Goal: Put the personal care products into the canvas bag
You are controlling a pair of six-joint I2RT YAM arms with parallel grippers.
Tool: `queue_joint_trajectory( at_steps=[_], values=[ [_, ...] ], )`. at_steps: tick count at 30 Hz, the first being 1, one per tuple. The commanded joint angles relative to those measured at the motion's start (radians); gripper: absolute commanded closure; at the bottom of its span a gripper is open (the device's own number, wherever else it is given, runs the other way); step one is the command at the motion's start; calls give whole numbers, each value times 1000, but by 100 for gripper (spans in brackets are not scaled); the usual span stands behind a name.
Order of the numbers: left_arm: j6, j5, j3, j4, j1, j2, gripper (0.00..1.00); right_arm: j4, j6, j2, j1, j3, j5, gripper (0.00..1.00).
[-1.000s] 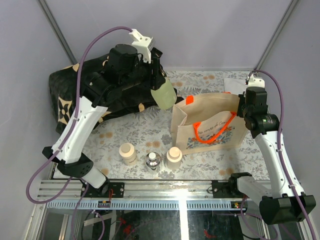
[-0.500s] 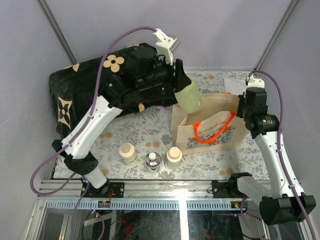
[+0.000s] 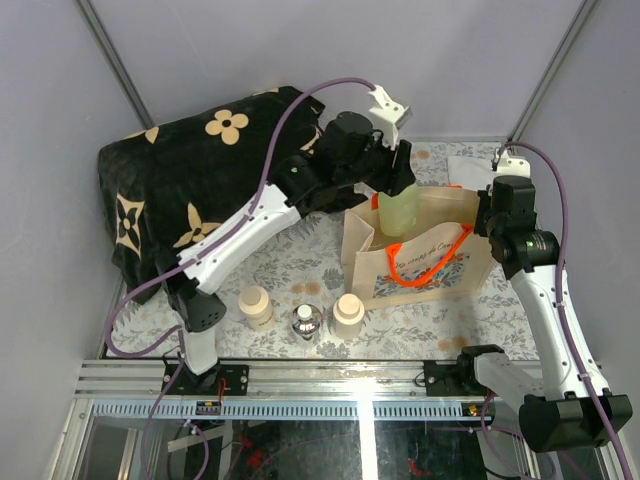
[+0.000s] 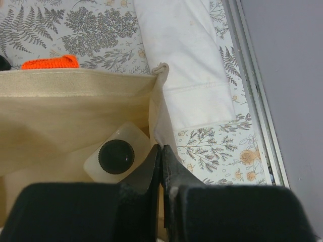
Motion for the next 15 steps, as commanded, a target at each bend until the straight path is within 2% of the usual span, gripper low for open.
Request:
queue_joint_trajectory(
  at_steps=[1, 15],
  values=[
    [38, -18, 40, 271, -34, 6, 100, -90, -8, -12, -5, 12, -1, 100],
    [25, -99, -14, 336, -114, 149, 100, -112, -8, -45, -4, 52, -19, 100]
  ],
)
